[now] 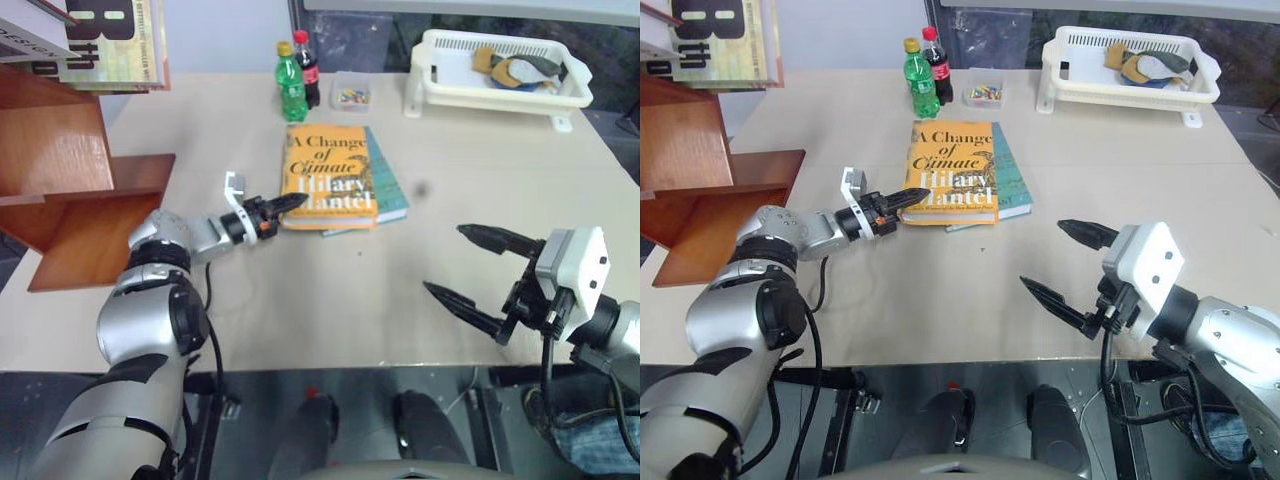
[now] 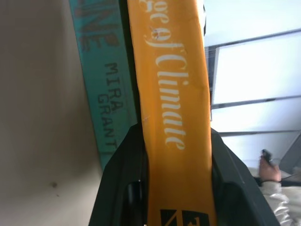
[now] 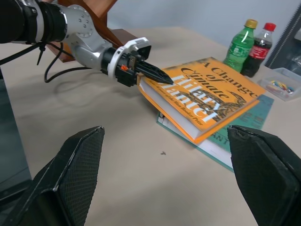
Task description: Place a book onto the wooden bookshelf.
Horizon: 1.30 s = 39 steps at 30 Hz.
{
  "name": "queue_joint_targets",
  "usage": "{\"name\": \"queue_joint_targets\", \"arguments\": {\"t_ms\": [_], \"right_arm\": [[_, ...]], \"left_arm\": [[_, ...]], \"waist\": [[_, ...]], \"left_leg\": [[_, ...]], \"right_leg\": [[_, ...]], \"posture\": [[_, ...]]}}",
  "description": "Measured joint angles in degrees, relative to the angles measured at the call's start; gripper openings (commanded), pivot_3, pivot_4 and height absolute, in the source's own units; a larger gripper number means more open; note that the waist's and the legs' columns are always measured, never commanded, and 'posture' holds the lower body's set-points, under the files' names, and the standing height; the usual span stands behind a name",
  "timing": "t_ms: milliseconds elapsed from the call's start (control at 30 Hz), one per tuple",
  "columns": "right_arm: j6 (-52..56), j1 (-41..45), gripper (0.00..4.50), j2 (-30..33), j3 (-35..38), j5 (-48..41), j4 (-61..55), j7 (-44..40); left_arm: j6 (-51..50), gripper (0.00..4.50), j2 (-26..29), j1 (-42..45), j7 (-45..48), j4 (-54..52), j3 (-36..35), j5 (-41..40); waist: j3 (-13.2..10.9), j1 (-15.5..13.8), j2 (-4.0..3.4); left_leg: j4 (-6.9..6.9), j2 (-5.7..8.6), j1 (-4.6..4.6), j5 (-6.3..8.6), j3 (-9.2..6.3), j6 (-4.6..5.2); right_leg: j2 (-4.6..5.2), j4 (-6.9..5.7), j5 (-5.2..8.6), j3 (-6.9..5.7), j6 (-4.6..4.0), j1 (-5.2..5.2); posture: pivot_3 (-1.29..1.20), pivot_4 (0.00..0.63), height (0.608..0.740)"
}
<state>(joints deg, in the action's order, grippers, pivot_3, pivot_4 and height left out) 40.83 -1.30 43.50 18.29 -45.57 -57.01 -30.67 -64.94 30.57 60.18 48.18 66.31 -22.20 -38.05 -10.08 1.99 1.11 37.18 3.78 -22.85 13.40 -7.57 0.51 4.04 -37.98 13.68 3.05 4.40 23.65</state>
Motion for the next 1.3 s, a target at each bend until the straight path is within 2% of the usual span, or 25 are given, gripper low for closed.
{"name": "queue_joint_targets", "arguments": {"t_ms": [100, 167, 300, 333, 433, 500, 600, 667, 700, 767, 833, 933, 1033, 1100, 1233, 1300], "right_arm": [[-0.48, 0.04, 4.31, 0.53, -0.01, 0.01, 0.12, -0.08], [-1.04, 0.27, 4.31, 0.61, -0.14, 0.02, 0.61, -0.21], [-1.65, 1.66, 4.31, 0.94, -1.74, 0.43, 2.37, -0.85], [-2.11, 2.88, 4.31, 1.1, -2.74, 0.67, 3.35, -1.48], [-2.73, 4.69, 4.31, 1.26, -4.06, 1.4, 4.8, -2.16], [-2.93, 5.18, 4.31, 1.27, -4.41, 1.59, 5.59, -2.67], [-3.57, 6.2, 4.31, 1.29, -5.12, 2.38, 7.23, -3.63], [-3.75, 6.47, 4.31, 1.31, -5.5, 2.67, 7.89, -4.13], [-3.77, 6.82, 4.31, 1.31, -6.05, 2.91, 8.35, -4.28], [-3.8, 7.22, 4.31, 1.31, -6.39, 3.15, 8.61, -4.55], [-4.1, 7.93, 4.31, 1.32, -6.39, 3.48, 8.68, -4.9], [-4.72, 8.33, 4.31, 1.31, -6.41, 4.1, 9.17, -5.21], [-4.87, 8.37, 4.31, 1.27, -6.74, 4.72, 9.67, -5.12], [-5.08, 8.54, 4.31, 1.11, -7.22, 4.94, 9.62, -4.94], [-5.29, 8.21, 4.31, 0.96, -7.3, 5.44, 9.54, -4.26], [-5.31, 7.84, 4.31, 0.81, -7.32, 5.71, 9.47, -3.86]], "left_arm": [[-6.31, 1.25, -0.82, -3.92, -7.33, -8.41, -5.81, -3.53], [-10.64, 1.25, -3.95, -7.84, -13.9, -16.89, -10.87, -6.5], [-15.83, 1.25, -18.37, -16.07, -31.16, -39.13, -22.58, -12.32], [-17.92, 1.25, -25.08, -19.02, -37.66, -48.36, -25.86, -14.77], [-20.16, 1.25, -32.99, -21.44, -47.32, -59.62, -30.08, -18.79], [-20.16, 1.25, -34.72, -21.84, -51.05, -62.87, -31.43, -20.35], [-19.05, 2.19, -35.49, -21.97, -57.37, -65.48, -33.12, -23.58], [-18.61, 3.14, -36.06, -22.68, -60.23, -65.82, -33.33, -24.83], [-18.58, 3.76, -36.78, -23.15, -62.0, -65.86, -33.33, -26.32], [-18.88, 4.45, -37.62, -23.69, -63.76, -65.97, -32.93, -28.52], [-20.24, 4.45, -36.34, -24.09, -64.65, -65.59, -31.56, -30.26], [-22.36, 4.45, -26.31, -23.52, -62.89, -59.78, -28.88, -31.51], [-22.5, 4.45, -19.47, -21.15, -59.21, -52.93, -27.07, -30.91], [-22.24, 4.45, -13.77, -17.72, -54.44, -45.3, -23.98, -28.81], [-19.57, 4.45, -6.79, -11.25, -42.66, -32.82, -16.42, -23.57], [-16.87, 4.45, -5.16, -8.35, -35.86, -26.37, -12.01, -19.99]], "waist": [[0.0, 0.13, 0.0], [0.0, -0.05, 0.0], [0.05, -1.19, 0.08], [0.07, -1.41, 0.16], [0.11, -1.76, 0.28], [0.11, -1.75, 0.28], [0.12, -1.75, 0.28], [0.11, -1.86, 0.28], [0.11, -2.0, 0.29], [0.1, -2.28, 0.31], [0.09, -2.41, 0.32], [0.09, -2.25, 0.31], [0.1, -2.52, 0.31], [0.1, -2.85, 0.31], [0.1, -2.81, 0.31], [0.1, -2.76, 0.31]], "left_leg": [[0.0, -0.04, 0.01, 0.0, -0.01, 0.0], [0.0, -0.05, 0.0, 0.0, -0.02, -0.01], [0.1, -0.05, -0.04, 0.0, 0.04, -0.02], [0.12, -0.04, -0.07, 0.0, 0.03, -0.04], [0.13, -0.04, -0.05, 0.0, 0.02, -0.04], [0.13, -0.05, 0.01, -0.01, 0.06, -0.04], [0.15, -0.04, 0.06, -0.02, 0.09, -0.05], [0.18, -0.01, 0.06, -0.02, 0.1, -0.06], [0.19, 0.0, 0.04, -0.03, 0.1, -0.08], [0.19, 0.0, 0.03, -0.04, 0.1, -0.09], [0.18, -0.01, 0.02, -0.09, 0.09, -0.18], [0.14, -0.02, 0.07, -0.12, 0.15, -0.24], [0.14, 0.01, 0.05, -0.12, 0.21, -0.23], [0.15, 0.05, 0.02, -0.17, 0.25, -0.31], [0.12, 0.1, -0.01, -0.18, 0.29, -0.33], [0.07, 0.09, 0.0, -0.19, 0.29, -0.34]], "right_leg": [[0.02, -0.02, 0.0, 0.02, 0.0, 0.01], [0.06, -0.01, 0.0, 0.02, 0.0, 0.0], [0.14, 0.03, -0.04, 0.09, 0.04, -0.03], [0.13, 0.05, -0.04, 0.06, 0.05, -0.03], [0.07, 0.03, -0.04, 0.04, 0.06, -0.04], [0.03, 0.02, -0.04, 0.05, 0.06, -0.06], [0.0, 0.03, -0.04, 0.06, 0.06, -0.12], [0.01, 0.04, -0.04, 0.07, 0.06, -0.14], [0.02, 0.06, -0.04, 0.07, 0.07, -0.14], [0.02, 0.07, -0.04, 0.07, 0.07, -0.14], [-0.02, 0.07, -0.04, 0.05, 0.06, -0.12], [-0.12, 0.02, -0.04, 0.03, 0.04, -0.1], [-0.09, 0.05, -0.04, -0.02, 0.04, -0.11], [-0.04, 0.07, -0.04, -0.06, 0.04, -0.13], [-0.01, 0.11, -0.04, -0.05, 0.04, -0.12], [-0.01, 0.11, -0.04, -0.05, 0.04, -0.1]], "posture": [[0.0, 0.15, 0.74], [0.0, 0.15, 0.74], [0.0, 0.15, 0.74], [0.0, 0.15, 0.74], [0.0, 0.15, 0.74], [0.0, 0.15, 0.74], [0.0, 0.15, 0.74], [0.0, 0.15, 0.74], [0.0, 0.15, 0.74], [0.0, 0.15, 0.74], [0.0, 0.15, 0.74], [0.0, 0.15, 0.74], [0.0, 0.15, 0.74], [0.0, 0.15, 0.74], [0.0, 0.15, 0.74], [0.0, 0.15, 0.74]]}}
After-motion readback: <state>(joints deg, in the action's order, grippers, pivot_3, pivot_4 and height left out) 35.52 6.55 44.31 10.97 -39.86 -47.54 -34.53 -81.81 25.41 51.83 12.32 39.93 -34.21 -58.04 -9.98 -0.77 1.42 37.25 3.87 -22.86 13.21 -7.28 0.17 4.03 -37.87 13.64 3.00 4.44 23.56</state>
